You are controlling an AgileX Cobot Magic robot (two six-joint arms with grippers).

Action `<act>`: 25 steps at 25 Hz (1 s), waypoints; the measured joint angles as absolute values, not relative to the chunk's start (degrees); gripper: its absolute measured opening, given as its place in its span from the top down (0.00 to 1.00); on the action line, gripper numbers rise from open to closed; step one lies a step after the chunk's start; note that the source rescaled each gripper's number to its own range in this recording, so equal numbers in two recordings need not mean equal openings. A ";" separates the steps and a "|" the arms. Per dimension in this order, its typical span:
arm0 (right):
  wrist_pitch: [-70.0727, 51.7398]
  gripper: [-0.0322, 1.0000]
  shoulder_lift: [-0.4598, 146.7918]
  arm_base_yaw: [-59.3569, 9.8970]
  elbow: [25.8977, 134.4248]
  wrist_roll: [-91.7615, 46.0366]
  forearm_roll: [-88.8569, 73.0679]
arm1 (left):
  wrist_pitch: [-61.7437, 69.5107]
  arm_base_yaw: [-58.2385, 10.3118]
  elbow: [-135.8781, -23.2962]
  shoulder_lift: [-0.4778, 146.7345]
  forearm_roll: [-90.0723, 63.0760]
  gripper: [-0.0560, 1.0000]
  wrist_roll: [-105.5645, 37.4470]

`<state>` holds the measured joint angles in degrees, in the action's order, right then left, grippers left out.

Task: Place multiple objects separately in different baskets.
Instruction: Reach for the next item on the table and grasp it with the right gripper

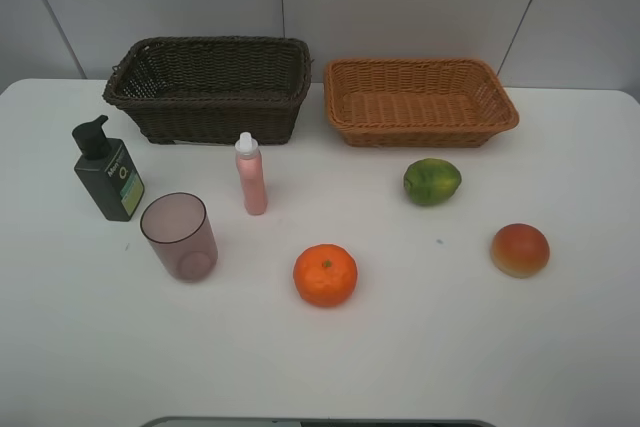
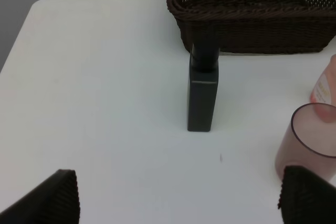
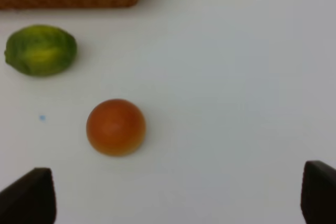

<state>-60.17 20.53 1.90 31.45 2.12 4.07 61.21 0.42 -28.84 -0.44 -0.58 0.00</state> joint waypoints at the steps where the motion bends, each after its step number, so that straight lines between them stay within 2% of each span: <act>1: -59.44 0.04 23.70 1.90 32.45 2.12 3.73 | 61.21 0.42 -28.84 -0.44 -0.58 0.02 0.00; 7: -52.61 0.04 44.76 1.62 37.35 2.12 2.96 | 61.17 0.42 -28.84 -0.44 -0.58 0.02 0.00; 11: -47.37 0.04 56.12 -2.82 39.38 2.12 2.96 | 61.17 0.42 -28.84 -0.44 -0.58 0.02 0.00; 16: -43.93 0.04 66.80 -7.04 42.77 2.12 2.40 | 61.17 0.42 -28.84 -0.44 -0.58 0.02 0.00; 25: -43.93 0.04 81.97 -7.63 46.34 2.12 0.74 | 61.17 0.42 -28.84 -0.44 -0.58 0.02 0.00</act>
<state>-43.93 81.97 -7.63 46.34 2.12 0.74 61.17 0.42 -28.84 -0.44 -0.58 0.00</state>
